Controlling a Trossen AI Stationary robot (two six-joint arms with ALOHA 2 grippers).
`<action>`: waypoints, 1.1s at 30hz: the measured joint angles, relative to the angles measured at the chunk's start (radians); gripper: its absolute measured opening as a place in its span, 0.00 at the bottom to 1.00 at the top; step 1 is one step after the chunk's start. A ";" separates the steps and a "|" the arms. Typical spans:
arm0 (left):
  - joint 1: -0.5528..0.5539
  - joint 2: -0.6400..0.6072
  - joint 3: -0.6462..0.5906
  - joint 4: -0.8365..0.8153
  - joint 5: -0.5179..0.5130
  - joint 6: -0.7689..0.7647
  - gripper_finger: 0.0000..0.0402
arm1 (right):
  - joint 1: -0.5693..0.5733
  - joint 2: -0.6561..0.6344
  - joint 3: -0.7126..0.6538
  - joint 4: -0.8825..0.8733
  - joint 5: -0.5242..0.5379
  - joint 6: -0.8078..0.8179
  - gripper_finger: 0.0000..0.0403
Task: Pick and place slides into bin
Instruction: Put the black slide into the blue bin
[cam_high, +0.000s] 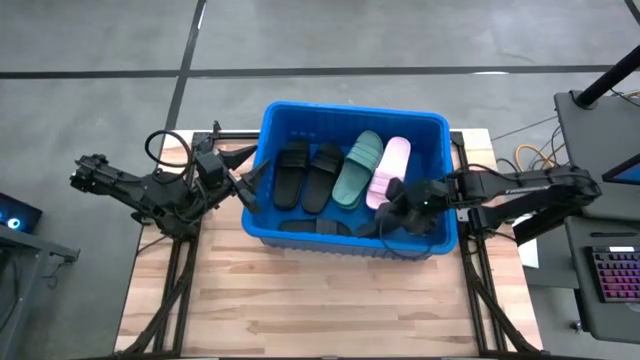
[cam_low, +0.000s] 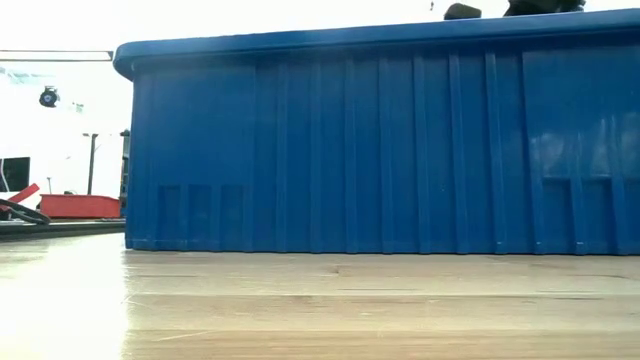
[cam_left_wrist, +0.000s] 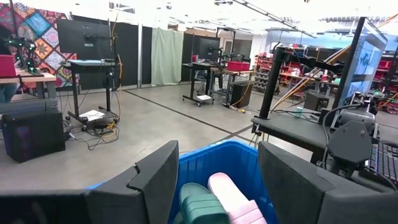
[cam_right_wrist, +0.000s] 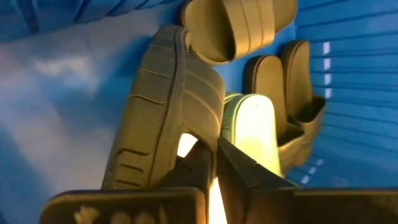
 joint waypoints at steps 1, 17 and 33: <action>0.000 0.000 0.000 0.000 0.000 0.000 0.51 | 0.000 0.011 0.010 -0.009 -0.003 0.019 0.04; 0.000 -0.003 0.000 -0.005 0.000 0.001 0.51 | 0.000 0.176 0.171 -0.258 -0.088 0.117 0.35; 0.000 -0.005 0.000 -0.006 0.001 0.009 0.51 | 0.000 0.387 0.364 -0.522 -0.110 0.238 0.41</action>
